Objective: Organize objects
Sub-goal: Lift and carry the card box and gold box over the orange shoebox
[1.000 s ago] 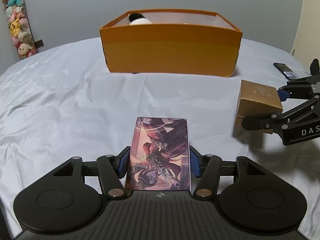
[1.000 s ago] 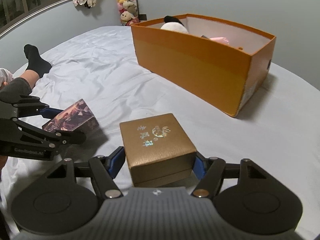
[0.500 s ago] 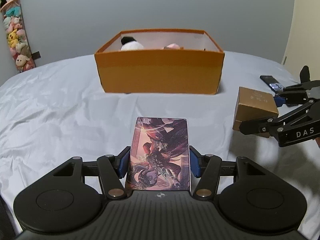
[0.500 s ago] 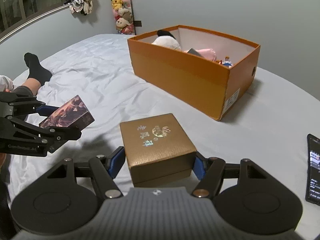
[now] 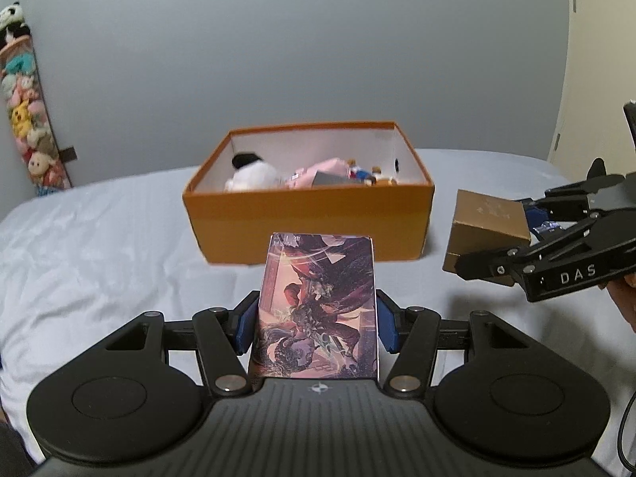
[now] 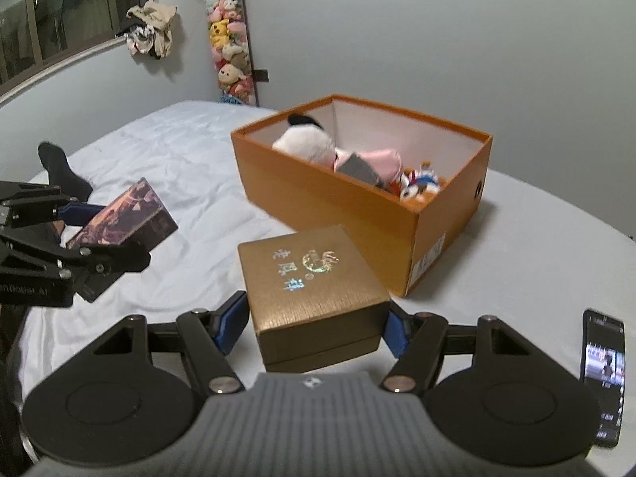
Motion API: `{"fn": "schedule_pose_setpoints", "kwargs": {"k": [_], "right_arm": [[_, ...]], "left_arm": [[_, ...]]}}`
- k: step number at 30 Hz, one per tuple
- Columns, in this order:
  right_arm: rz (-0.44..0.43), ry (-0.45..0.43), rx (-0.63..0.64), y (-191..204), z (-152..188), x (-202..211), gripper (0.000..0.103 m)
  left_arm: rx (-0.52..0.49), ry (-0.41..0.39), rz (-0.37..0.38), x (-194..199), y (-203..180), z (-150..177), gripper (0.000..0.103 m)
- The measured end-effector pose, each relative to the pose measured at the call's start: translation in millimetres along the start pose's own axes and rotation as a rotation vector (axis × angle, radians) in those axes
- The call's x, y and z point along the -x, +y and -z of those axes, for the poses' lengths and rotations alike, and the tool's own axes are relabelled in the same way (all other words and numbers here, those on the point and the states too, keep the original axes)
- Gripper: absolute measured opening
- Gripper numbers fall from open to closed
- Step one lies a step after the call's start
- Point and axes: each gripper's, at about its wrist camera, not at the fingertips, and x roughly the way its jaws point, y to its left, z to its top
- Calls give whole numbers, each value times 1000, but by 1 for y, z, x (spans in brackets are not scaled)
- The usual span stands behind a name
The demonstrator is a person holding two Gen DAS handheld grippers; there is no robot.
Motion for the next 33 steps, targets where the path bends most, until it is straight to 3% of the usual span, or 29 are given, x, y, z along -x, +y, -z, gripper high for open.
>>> {"fn": "schedule_pose_setpoints", "kwargs": {"k": [19,33], "right_arm": [[81,-144,78,0,-116,-6,70],[99,-31,15,-39,-122,-83,70]], "left_arm": [[-98,-130,16,-39,14,-117,67],[-163,4,41,-137,28,-138,67]]}}
